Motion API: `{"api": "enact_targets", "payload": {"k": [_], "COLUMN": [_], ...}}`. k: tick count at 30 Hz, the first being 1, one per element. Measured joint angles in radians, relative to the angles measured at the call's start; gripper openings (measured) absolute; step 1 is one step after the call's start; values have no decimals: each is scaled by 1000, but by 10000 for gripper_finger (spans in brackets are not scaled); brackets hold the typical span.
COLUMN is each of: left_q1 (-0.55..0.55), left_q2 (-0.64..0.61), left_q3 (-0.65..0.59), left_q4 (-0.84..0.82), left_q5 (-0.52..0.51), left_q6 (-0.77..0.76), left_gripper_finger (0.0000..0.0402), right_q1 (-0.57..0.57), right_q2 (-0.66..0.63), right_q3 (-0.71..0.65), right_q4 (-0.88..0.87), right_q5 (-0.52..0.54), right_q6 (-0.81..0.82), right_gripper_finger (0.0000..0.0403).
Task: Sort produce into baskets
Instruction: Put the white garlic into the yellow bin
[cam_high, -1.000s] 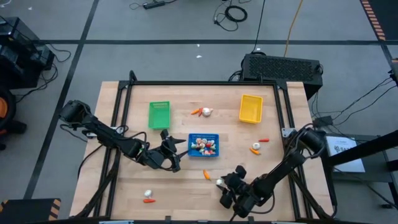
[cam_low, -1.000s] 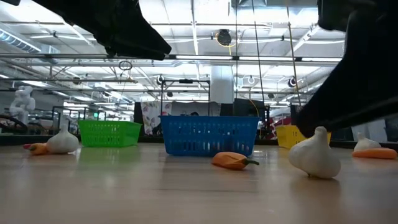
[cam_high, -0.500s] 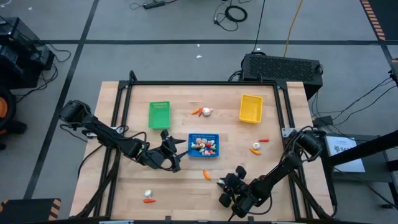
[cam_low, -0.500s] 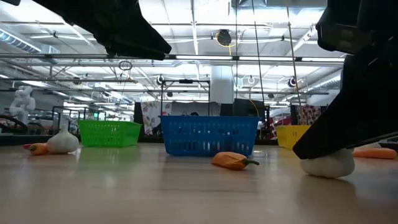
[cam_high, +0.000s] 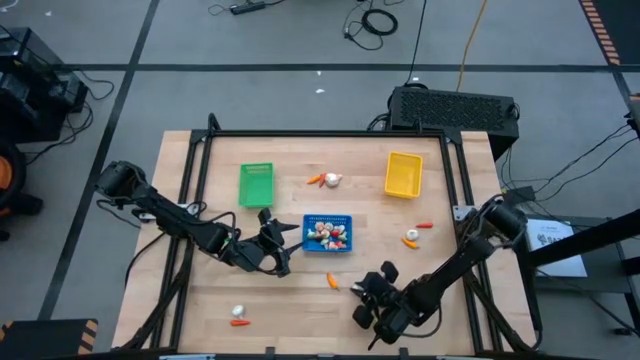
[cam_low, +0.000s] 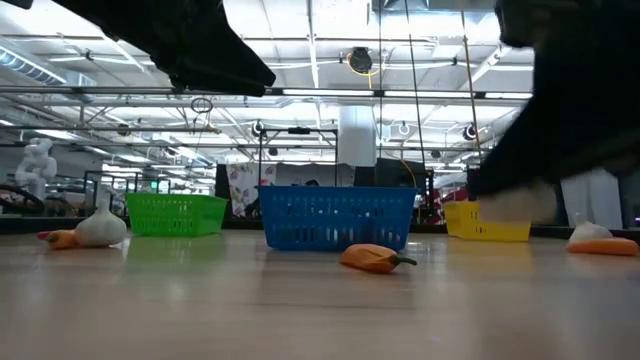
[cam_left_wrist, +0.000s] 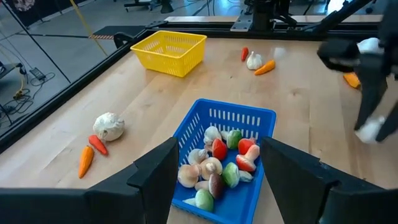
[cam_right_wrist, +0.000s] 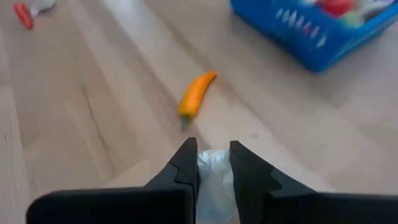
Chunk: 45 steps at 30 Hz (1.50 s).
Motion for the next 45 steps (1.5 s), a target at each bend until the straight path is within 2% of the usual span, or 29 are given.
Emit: {"api": "enact_targets", "payload": {"k": [5,10,12,15,19,22,26,31,34,36,42,45], "left_q1": [0,0,4,26,42,46,49,40,11,-11,-36,-37], "left_q2": [0,0,0,0,0,0,0,-10,-45,-80,-145,-145], "left_q3": [0,0,0,1,1,1,1,1,1,1,1,-3], "left_q4": [7,13,25,45,42,37,25,-32,-99,-178,-399,-505], "left_q5": [9,72,76,80,166,131,5,-66,-144,-196,-229,-272], "left_q6": [-32,-229,-241,-251,-220,-197,-180,-151,-150,-175,-313,-412], "left_gripper_finger": [232,232,232,232,232,232,232,232,232,232,232,232], "right_q1": [-16,-34,-59,-116,-223,-310,-438,-603,-696,-757,-940,-997], "right_q2": [-137,-295,-357,-432,-502,-523,-525,-525,-528,-530,-542,-542], "right_q3": [0,0,0,0,0,0,0,-27,-63,-100,-208,-225], "right_q4": [-153,-374,-469,-619,-805,-864,-893,-876,-852,-811,-591,-526], "right_q5": [18,104,109,111,111,108,68,40,-3,-40,-157,-160], "right_q6": [-18,-16,6,46,107,106,36,-71,-151,-211,-425,-479], "right_gripper_finger": [50,50,50,51,51,51,52,52,52,52,52,52]}}
